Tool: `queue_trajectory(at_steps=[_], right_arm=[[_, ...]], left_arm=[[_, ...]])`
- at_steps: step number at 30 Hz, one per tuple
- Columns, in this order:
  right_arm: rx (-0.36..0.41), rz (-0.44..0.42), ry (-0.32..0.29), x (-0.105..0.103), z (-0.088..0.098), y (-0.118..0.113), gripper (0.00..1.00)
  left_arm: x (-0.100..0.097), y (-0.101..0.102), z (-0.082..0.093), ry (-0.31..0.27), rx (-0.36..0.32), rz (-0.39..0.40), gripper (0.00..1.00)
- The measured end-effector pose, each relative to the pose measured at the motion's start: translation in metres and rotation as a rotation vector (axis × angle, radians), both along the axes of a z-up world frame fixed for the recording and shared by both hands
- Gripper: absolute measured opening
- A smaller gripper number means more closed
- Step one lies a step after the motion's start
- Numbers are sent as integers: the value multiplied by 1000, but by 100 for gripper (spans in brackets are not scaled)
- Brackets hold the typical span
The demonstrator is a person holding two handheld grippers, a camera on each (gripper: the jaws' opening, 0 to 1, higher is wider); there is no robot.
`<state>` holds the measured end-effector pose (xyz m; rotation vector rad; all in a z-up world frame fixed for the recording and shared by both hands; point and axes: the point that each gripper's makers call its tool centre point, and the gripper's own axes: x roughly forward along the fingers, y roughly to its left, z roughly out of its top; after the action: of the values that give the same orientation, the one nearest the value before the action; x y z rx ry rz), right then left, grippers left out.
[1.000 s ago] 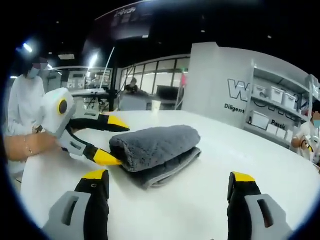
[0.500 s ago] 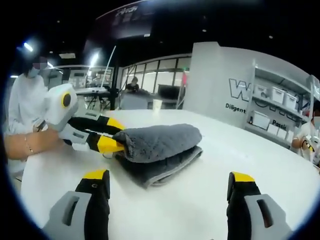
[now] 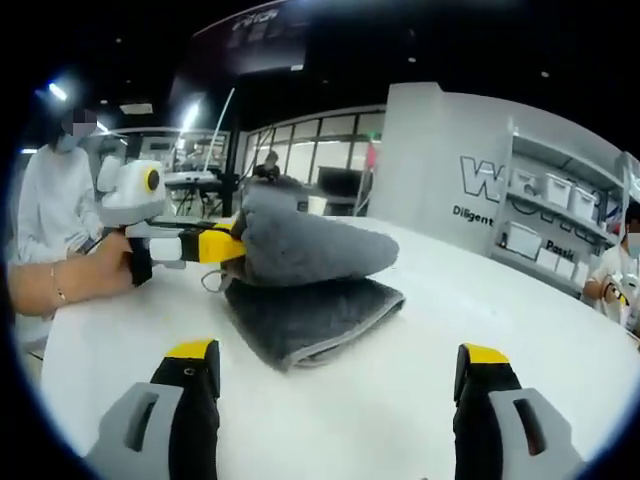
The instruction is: Open the folded towel by lifting each exposed corner and separating the folded layers until the towel lies flat within the target outline without major curled edges
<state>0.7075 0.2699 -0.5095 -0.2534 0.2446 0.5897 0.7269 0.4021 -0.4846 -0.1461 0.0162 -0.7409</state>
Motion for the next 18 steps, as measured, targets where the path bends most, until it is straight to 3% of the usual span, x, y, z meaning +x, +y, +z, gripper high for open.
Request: queue_trajectory(at_steps=[3,6,9,13,18], right_arm=[[-5,0,3,0,-1,0,97],[-8,1,6,-1,-2,1,97],[-12,3,7,-2,-3,1,97],[-20,7,11,-2,-4,1,97],[-26,11,11,-2,-5,2,97]], left_arm=[[2,10,-2,13,3,59,8],[3,19,-3,72,-74,83,9],[6,30,-4,93,-112,135,9],[23,55,-9,211,-293,193,9],[33,68,-12,214,-286,252,9]])
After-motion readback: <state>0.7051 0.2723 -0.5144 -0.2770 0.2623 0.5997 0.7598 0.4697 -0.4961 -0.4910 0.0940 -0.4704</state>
